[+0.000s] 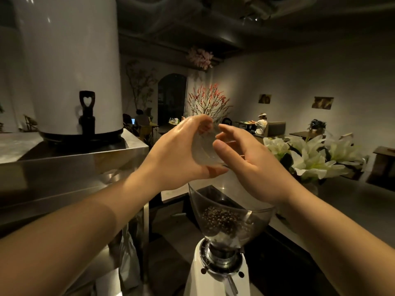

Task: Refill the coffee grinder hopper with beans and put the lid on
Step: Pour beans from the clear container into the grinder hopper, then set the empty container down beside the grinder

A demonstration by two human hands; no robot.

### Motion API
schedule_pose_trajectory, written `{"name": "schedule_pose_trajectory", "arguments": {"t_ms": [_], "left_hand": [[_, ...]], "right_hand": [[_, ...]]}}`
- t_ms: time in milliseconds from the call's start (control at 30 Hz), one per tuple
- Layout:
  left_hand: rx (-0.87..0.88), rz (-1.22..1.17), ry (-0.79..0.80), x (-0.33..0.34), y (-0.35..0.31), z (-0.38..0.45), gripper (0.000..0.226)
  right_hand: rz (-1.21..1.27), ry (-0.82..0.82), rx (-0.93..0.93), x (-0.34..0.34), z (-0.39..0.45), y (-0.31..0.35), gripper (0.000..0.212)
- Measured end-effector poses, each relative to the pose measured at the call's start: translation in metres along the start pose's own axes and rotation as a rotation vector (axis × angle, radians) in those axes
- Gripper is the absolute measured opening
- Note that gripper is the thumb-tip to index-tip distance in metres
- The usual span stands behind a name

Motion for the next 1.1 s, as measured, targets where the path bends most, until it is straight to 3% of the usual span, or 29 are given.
{"name": "schedule_pose_trajectory", "arguments": {"t_ms": [233,500,667,767,1100], "left_hand": [[-0.134,-0.203,-0.124,-0.037,0.006,-0.033,0.092],[-0.335,-0.393,-0.113,-0.046,0.044,-0.092,0.084],[-0.479,-0.459,-0.110,-0.031,0.081,-0.139,0.081],[-0.527,-0.455,-0.093,-0.015,0.106,-0.168,0.078],[-0.780,-0.396,-0.008,0.063,0.166,-0.269,0.086]], "right_hand": [[0.195,-0.076,0.027,0.043,-0.003,0.043,0.080],[0.398,-0.051,0.175,0.108,-0.020,0.051,0.096],[0.437,0.018,0.273,0.154,-0.040,0.039,0.091],[0.446,0.059,0.361,0.183,-0.056,0.027,0.069],[0.382,0.146,0.603,0.269,-0.126,-0.030,0.097]]}}
Point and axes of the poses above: each hand's wrist, its own z-axis towards the middle knuckle, its own x-axis out of the palm, y = z × x, the point moved 5 cm from there along z, towards the middle knuckle, and after that the axes turned 7 degrees about -x, right-handed, at the moved point
